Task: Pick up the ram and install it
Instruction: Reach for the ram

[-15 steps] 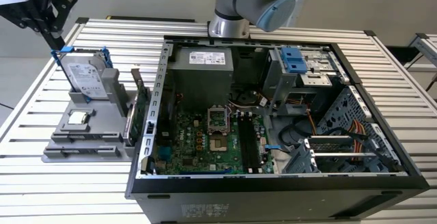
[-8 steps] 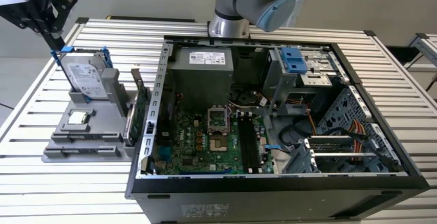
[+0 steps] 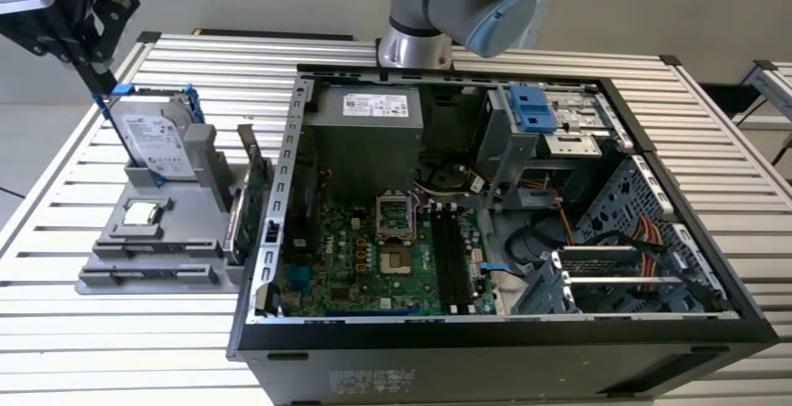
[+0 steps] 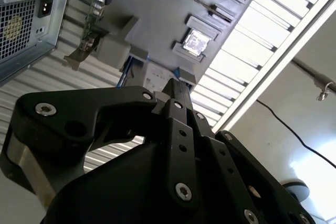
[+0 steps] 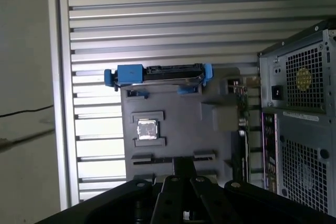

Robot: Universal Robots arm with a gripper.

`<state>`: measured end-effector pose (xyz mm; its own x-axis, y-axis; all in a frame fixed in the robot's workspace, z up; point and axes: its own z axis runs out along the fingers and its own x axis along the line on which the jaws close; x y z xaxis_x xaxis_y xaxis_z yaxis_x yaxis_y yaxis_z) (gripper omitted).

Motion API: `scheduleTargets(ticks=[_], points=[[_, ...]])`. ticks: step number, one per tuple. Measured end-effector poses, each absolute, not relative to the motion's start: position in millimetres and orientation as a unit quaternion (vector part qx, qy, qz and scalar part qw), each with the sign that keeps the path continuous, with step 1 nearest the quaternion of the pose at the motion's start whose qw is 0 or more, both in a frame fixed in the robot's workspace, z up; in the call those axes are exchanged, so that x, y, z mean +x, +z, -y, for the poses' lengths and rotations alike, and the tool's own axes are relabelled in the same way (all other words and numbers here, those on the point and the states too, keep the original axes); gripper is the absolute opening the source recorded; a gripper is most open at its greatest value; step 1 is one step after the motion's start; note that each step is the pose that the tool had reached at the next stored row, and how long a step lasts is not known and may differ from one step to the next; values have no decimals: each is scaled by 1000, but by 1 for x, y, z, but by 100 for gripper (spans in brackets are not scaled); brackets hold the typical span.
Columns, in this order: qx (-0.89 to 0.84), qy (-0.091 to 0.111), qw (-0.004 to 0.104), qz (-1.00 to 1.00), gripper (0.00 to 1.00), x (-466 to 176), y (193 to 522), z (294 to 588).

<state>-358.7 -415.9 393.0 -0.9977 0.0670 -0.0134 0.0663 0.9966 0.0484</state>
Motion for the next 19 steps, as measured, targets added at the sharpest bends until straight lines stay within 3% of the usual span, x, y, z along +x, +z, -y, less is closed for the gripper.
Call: scheduleTargets(ticks=[19], points=[[33, 24, 7, -999, 0, -357, 393, 426]])
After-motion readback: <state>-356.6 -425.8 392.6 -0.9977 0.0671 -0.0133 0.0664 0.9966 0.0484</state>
